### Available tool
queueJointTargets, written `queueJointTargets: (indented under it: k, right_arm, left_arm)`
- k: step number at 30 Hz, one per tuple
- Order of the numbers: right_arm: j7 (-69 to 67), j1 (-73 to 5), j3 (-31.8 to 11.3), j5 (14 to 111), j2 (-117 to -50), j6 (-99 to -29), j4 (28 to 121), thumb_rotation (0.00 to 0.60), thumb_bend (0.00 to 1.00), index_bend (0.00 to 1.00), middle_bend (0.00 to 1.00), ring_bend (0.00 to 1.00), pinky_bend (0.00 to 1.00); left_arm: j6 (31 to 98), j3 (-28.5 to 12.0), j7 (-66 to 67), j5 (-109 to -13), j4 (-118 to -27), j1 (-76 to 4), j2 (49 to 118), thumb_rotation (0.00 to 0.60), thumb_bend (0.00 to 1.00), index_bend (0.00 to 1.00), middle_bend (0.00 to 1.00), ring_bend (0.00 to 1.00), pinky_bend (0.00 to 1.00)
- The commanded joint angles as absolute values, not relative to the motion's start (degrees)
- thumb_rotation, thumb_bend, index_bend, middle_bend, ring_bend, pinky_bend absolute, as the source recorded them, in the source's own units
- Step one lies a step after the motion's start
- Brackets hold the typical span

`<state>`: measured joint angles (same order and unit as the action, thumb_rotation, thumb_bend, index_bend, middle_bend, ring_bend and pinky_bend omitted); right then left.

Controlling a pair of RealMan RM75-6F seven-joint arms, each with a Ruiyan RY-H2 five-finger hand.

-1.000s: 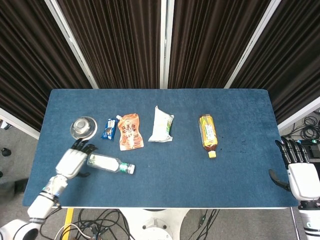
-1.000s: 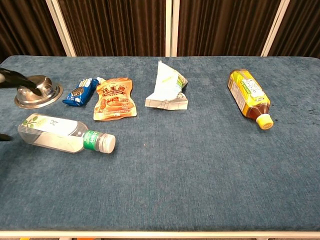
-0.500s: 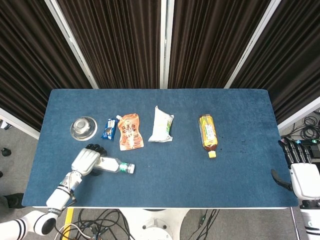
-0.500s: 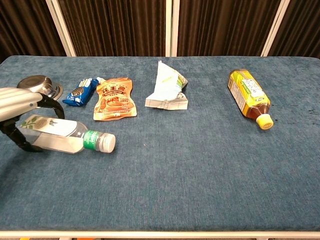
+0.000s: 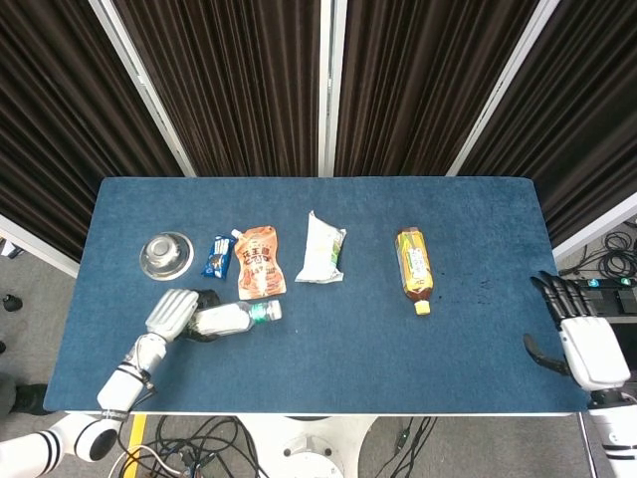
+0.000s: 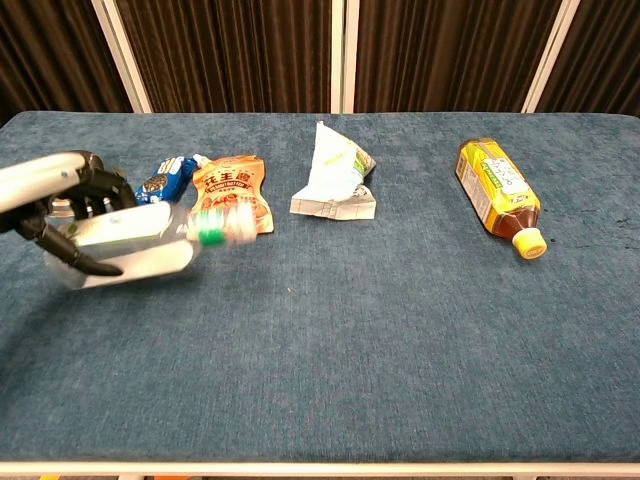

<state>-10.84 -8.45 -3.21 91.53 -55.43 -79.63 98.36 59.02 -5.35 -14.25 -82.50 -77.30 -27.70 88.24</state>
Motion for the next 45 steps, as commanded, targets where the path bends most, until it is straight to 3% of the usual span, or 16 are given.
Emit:
queueJointTargets:
  k: [1, 7, 12, 18, 26, 45]
  right_arm:
    - [-21.4, -14.5, -1.9, 97.4, -48.6, -72.0, 106.0, 0.600, 0.32, 0.01, 0.04, 0.00, 0.00]
    - [-24.4, -23.1, -4.1, 100.3, -43.4, -63.6, 115.9, 0.600, 0.16, 0.13, 0.04, 0.00, 0.00]
    - [-17.7, -29.7, -8.3, 93.9, -41.8, -55.5, 122.9, 0.588, 0.02, 0.22, 0.05, 0.00, 0.00]
    - [-5.2, -35.8, -12.1, 82.1, -44.9, -49.5, 126.2, 0.579, 0.01, 0.23, 0.05, 0.00, 0.00]
    - [3.8, -41.3, -12.8, 71.3, -49.9, -46.0, 126.3, 0.578, 0.01, 0.23, 0.05, 0.00, 0.00]
    - [8.7, -43.4, -11.0, 68.7, -52.4, -47.4, 128.3, 0.576, 0.01, 0.24, 0.05, 0.00, 0.00]
  left_arm:
    - [64.6, -5.0, -31.8, -89.3, -79.1, -27.9, 88.9, 0.600, 0.21, 0.62, 0.60, 0.52, 0.54]
    - [67.5, -5.0, -36.9, -93.1, -79.0, -30.0, 92.1, 0.600, 0.20, 0.62, 0.60, 0.52, 0.53]
    - [68.1, -5.5, -36.0, -93.5, -79.6, -31.6, 94.2, 0.600, 0.20, 0.62, 0.59, 0.52, 0.53]
    - [68.1, -5.7, -33.9, -92.9, -80.1, -32.5, 95.5, 0.600, 0.20, 0.62, 0.59, 0.52, 0.53]
    - [68.1, -5.9, -33.6, -91.8, -81.3, -33.5, 95.8, 0.600, 0.20, 0.62, 0.59, 0.52, 0.53]
    - [68.5, -5.4, -34.2, -90.7, -82.0, -34.4, 95.7, 0.600, 0.20, 0.62, 0.59, 0.52, 0.53]
